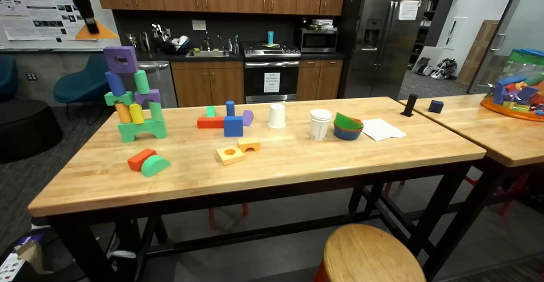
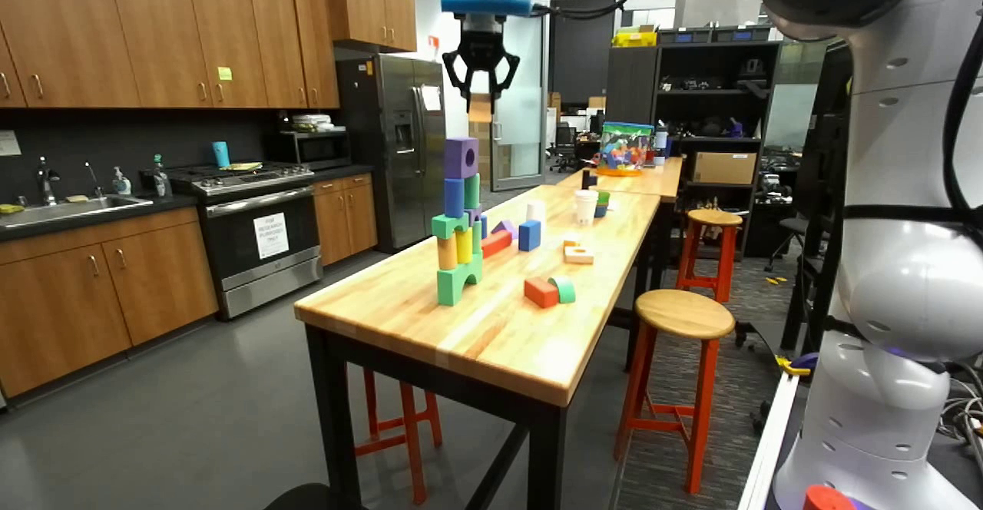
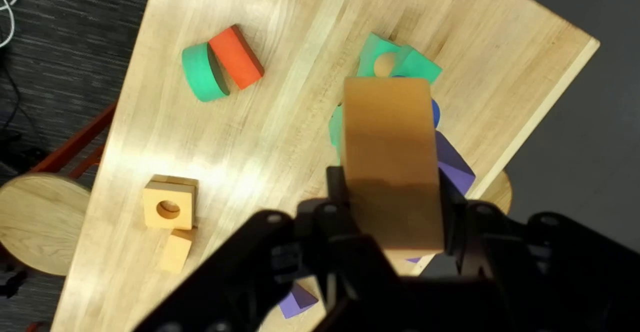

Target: Put the triangular block on top of the stack

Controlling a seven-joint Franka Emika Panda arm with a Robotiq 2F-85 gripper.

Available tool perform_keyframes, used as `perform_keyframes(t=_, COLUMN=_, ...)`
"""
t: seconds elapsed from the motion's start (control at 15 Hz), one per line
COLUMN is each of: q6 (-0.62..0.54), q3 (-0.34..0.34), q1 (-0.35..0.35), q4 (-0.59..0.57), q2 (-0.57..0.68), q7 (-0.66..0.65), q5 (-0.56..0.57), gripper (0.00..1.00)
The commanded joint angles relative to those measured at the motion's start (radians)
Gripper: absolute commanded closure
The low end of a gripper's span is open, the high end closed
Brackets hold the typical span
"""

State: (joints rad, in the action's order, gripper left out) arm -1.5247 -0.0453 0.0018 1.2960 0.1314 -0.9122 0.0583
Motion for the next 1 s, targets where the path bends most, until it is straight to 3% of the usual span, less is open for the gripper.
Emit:
perform_keyframes(t=0.0, q6=0.091, q3=0.017, q1=0.032, q4=-0.129, q2=0.077, q7=0.003, q5=0.027, gripper=0.84)
perform_keyframes(t=0.27, q6=0.116, q3=0.002, q1=0.021, q4=-0.188, q2=0.112, q7=-0.024, q5=0.023, gripper=0.84)
perform_keyframes(t=0.6, q6=0.053, q3=0.003, q1=0.015, q4=-0.211, q2=0.13, q7=-0.104, q5=-0.002, gripper=0.84)
perform_keyframes(t=0.67, q6=0.055, q3=0.001, q1=0.013, q4=-0.171, q2=0.107, q7=-0.074, q5=0.01, gripper=0.59)
perform_keyframes(t=0.93, q6=0.049, q3=0.001, q1=0.014, q4=-0.183, q2=0.118, q7=-0.087, q5=0.01, gripper=0.59)
